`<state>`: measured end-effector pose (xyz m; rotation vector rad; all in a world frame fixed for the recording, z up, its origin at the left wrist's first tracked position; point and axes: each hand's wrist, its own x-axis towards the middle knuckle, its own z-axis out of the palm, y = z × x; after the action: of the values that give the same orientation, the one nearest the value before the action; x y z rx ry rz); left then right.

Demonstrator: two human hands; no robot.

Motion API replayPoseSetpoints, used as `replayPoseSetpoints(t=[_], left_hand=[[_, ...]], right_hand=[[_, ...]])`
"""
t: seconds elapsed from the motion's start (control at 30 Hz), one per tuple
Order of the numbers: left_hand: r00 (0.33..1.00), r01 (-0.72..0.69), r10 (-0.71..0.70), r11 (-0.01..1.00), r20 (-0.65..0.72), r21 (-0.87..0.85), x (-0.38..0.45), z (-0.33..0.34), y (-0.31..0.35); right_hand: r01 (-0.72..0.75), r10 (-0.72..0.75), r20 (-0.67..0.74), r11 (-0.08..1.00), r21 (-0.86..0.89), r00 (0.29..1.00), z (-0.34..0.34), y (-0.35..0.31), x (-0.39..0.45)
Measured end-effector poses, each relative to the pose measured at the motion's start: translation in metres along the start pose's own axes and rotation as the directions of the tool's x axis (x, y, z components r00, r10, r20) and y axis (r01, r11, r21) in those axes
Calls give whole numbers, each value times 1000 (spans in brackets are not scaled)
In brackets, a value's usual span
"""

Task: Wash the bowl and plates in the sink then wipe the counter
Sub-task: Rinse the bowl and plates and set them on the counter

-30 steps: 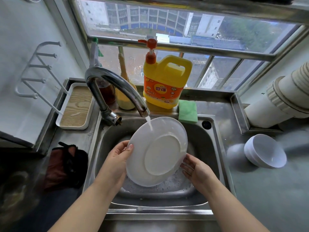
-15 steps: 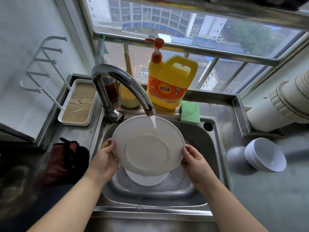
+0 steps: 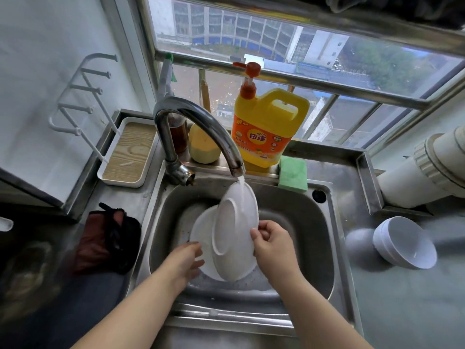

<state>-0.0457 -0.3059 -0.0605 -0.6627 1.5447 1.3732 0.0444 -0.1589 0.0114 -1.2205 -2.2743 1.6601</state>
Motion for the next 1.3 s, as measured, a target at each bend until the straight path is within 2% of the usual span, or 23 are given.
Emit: replayPoseSetpoints(t=[0.13,0.37,0.57,0.7,0.87,1.07,1.17,1.3], left_hand=[[995,95,-94,993,24,-66,-7,-4,-12],[986,141,-117,963,115,-232,-25,-5,1],[966,171,-102,940,236,-296,-32,9,14],[968,77,10,938,249,-339,-35,21,30],[957,-100,202,903,207,-417,-35,27,43],[904,-321,385,898,187,-299,-50,30,45],[869,-412,445,893,215,-182,-64,27,39],[848,-453,454,889,272,-73,-77,13,20]], right_hand=[[-57,59,0,967,246,998,15,-18,0],[53,-30,-73,939,339,997,16,-25,-17],[30,23,-88,827,562,996,-4,-10,-26],[24,49,-77,673,739,996,-16,6,-26],[-81,154,13,443,893,988,-24,25,-19],[-242,221,196,203,949,955,-24,44,-9],[-284,212,248,163,945,945,-20,48,-8],[-365,259,314,181,913,914,-16,51,-9]])
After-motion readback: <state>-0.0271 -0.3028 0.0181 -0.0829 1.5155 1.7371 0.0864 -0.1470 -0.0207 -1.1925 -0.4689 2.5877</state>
